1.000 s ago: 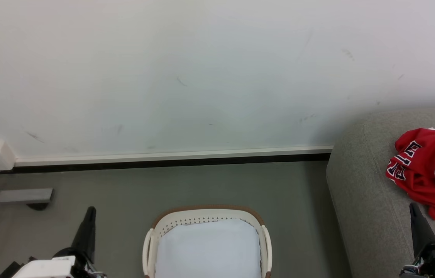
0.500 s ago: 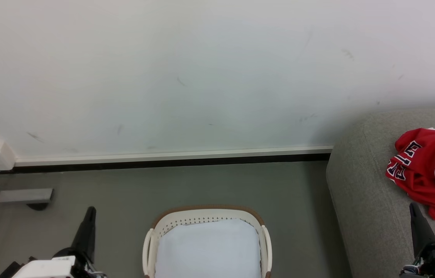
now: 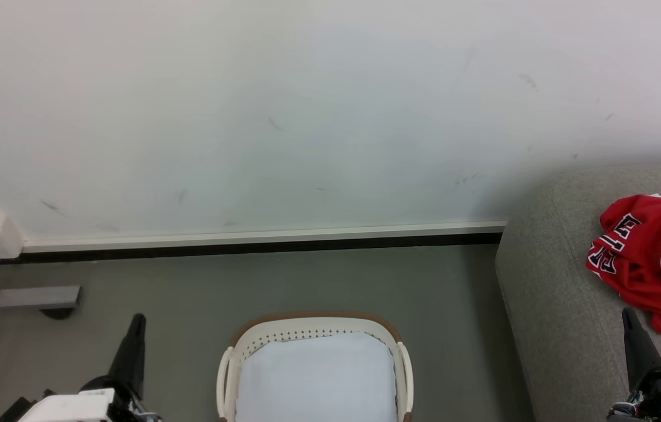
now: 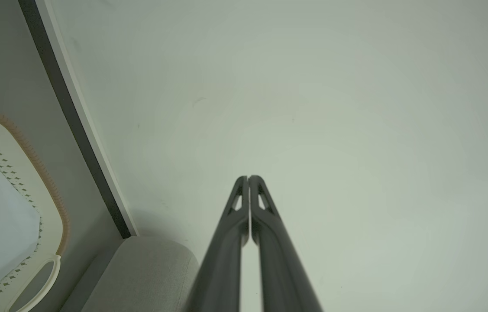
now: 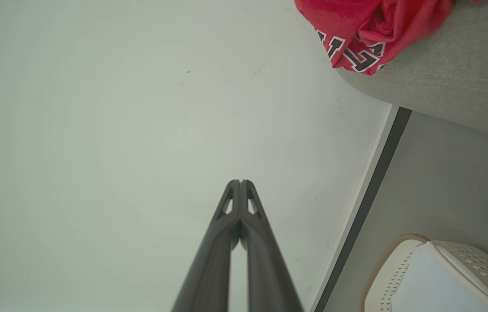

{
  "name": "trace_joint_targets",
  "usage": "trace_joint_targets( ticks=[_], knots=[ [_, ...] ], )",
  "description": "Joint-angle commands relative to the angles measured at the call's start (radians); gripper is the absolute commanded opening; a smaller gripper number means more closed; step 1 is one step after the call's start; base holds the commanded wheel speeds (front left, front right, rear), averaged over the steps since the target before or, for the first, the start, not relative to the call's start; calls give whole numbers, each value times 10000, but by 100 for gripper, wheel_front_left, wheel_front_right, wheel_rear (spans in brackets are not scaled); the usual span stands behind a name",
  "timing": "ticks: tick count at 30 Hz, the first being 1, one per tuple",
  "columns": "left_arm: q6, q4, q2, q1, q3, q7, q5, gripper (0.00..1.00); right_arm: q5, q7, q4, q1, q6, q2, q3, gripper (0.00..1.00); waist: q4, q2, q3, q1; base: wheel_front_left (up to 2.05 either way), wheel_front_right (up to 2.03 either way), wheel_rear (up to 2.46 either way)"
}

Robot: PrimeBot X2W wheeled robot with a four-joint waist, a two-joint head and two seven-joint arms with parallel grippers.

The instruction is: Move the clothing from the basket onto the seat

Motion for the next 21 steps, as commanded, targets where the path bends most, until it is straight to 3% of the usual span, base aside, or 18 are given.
trace_joint_targets(
  ticks=[1,21],
  knots=[
    [11,-33,22,-79,17,39,-138,0,-78,30,-44,91,-21,7,-45,0,0,0,0,0,0,0,0],
    [11,-33,22,-78,16,37,-139,0,-86,31,-44,90,-21,10,-50,0,0,0,0,0,0,0,0]
  ],
)
